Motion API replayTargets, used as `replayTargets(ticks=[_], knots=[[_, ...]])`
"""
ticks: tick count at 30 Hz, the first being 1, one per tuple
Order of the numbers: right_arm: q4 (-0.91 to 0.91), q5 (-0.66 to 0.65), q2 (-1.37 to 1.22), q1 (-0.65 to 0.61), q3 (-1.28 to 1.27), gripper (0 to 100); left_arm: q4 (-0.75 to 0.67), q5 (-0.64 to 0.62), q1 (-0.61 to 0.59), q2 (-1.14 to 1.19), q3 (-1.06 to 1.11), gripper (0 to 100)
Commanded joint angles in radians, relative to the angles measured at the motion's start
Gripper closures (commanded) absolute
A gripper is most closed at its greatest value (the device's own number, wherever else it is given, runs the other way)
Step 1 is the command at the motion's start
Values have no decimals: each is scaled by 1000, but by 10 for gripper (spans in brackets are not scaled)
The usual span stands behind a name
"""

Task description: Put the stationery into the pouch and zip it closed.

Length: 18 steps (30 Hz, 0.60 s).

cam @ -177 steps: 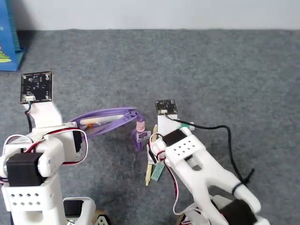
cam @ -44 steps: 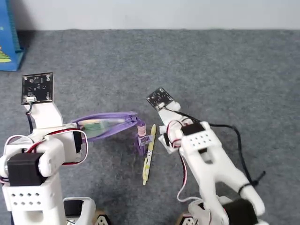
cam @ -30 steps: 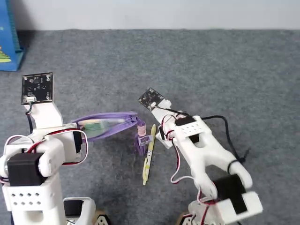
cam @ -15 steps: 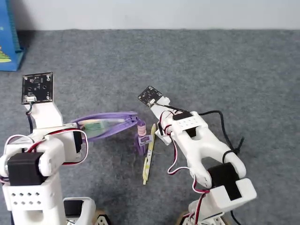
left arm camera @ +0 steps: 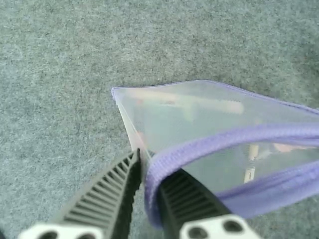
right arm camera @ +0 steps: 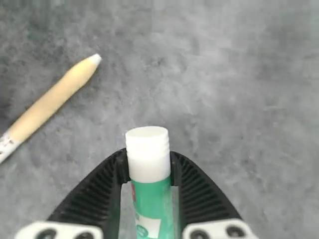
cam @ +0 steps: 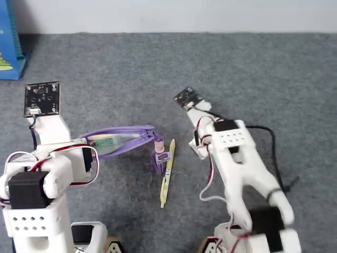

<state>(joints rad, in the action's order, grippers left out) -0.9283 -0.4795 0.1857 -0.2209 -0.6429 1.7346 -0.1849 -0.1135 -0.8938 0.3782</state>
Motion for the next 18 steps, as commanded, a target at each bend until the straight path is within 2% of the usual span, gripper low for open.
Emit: replayTargets(ticks=[1, 4, 8, 18], knots=[[-84, 15, 185, 10, 29, 991, 17, 8, 6, -3, -33, 987], [-128, 120, 326, 2, 25, 991, 17, 9, 6, -2, -53, 987], [-131, 189, 567, -36, -38, 991, 18, 9, 6, 0, -90, 987], [-130, 348, 1148, -283, -157, 991, 20, 5, -2, 232, -174, 987]])
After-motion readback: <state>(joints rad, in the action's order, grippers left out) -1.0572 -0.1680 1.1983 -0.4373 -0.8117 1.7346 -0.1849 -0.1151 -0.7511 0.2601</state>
